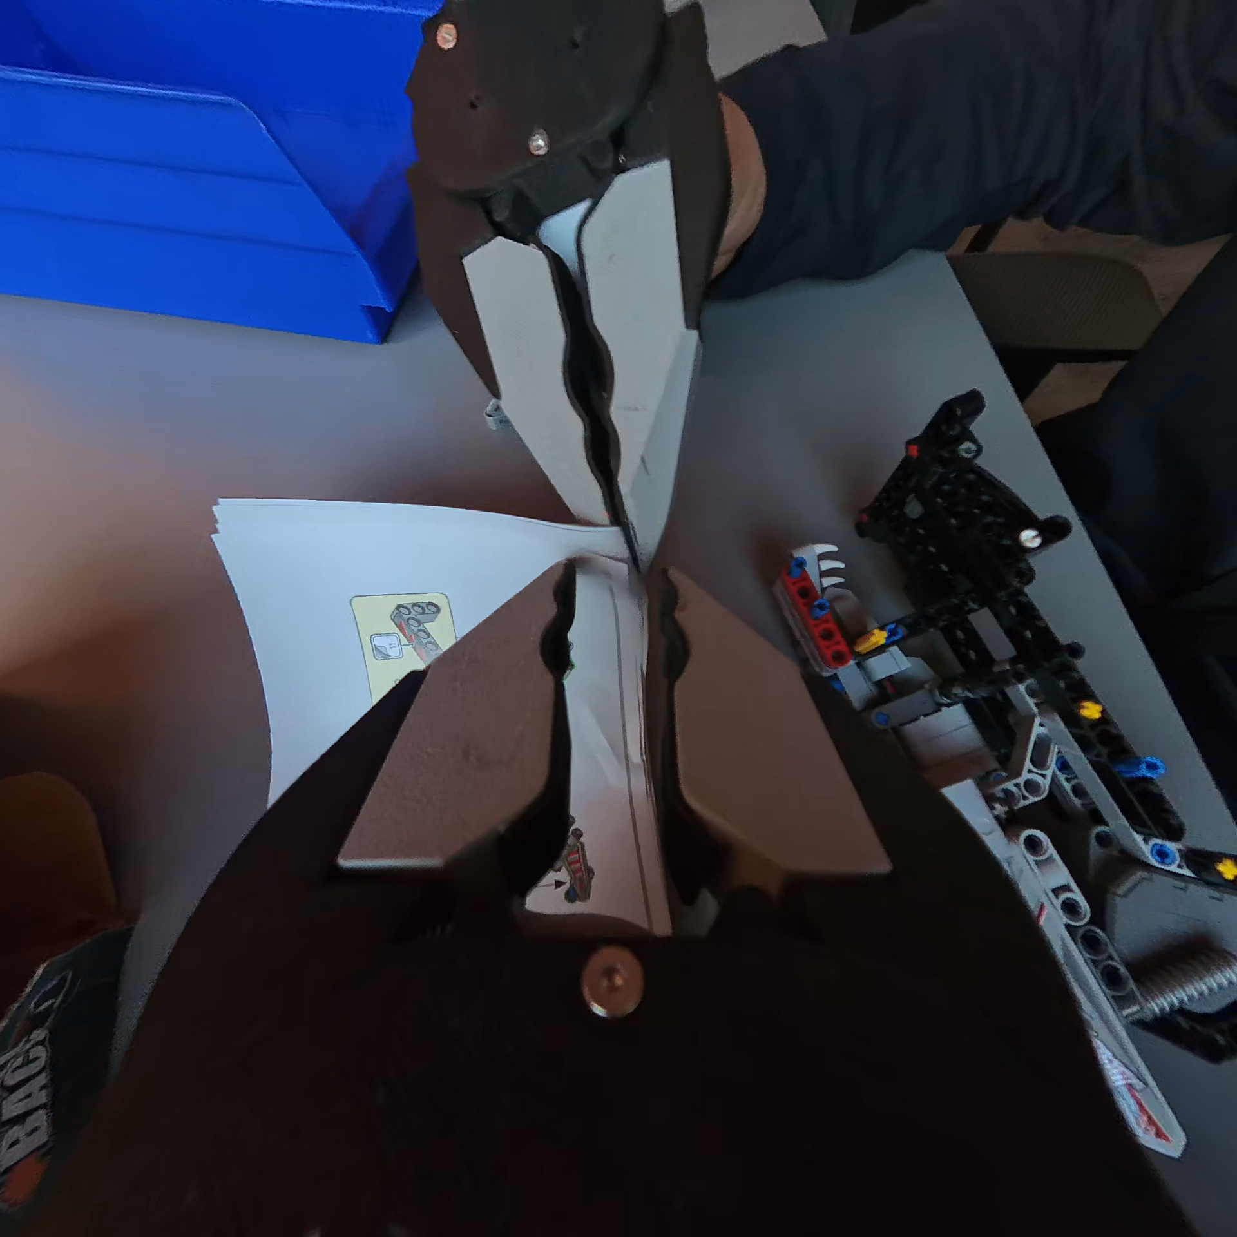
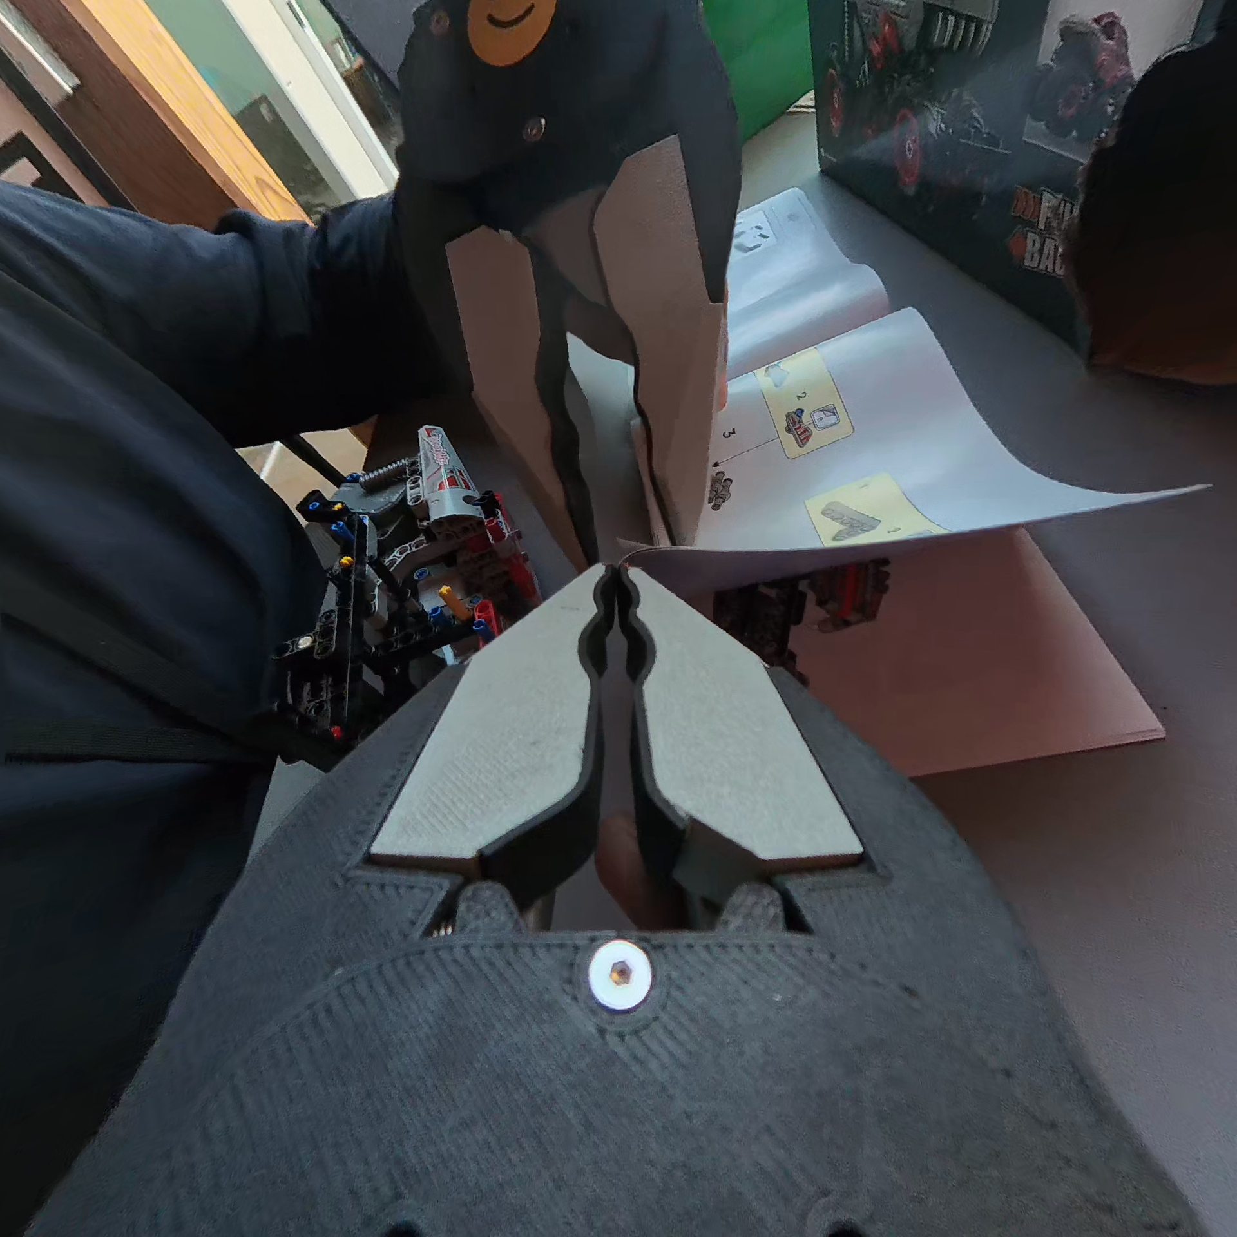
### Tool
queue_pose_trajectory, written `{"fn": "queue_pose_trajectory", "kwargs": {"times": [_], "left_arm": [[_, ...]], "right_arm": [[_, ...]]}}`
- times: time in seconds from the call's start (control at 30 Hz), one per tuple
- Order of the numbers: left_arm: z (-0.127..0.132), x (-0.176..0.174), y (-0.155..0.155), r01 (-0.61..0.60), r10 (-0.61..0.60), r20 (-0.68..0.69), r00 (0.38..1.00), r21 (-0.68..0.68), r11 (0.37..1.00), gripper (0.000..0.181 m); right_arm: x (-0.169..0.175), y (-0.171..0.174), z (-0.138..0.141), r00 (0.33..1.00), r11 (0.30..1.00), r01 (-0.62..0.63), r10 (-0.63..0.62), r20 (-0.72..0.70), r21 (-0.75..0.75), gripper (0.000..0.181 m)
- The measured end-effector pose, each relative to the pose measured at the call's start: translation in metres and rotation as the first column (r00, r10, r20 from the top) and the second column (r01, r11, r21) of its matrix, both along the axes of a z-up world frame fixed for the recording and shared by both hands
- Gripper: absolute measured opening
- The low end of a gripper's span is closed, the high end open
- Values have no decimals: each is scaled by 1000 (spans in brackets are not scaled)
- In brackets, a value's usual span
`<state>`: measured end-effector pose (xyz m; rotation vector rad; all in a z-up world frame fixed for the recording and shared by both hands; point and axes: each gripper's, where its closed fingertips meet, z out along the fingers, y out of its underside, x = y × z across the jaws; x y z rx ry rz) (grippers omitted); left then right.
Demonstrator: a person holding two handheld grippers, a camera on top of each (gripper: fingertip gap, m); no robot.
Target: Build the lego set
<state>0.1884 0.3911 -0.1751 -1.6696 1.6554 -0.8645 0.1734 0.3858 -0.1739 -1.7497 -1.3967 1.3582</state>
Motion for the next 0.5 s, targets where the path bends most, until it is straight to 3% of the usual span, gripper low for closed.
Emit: {"fn": "queue_pose_trajectory", "kwargs": {"times": [0.03, 0.5], "left_arm": [[1, 0, 1, -4, 4, 14, 1000, -20, 1000, 20], [-1, -2, 2, -12, 16, 34, 999, -132, 991, 17]], "right_arm": [[-1, 0, -1, 1000, 1000, 1, -1, 6, 12, 0], [-2, 0, -8, 998, 997, 11, -15, 57, 81, 0]]}}
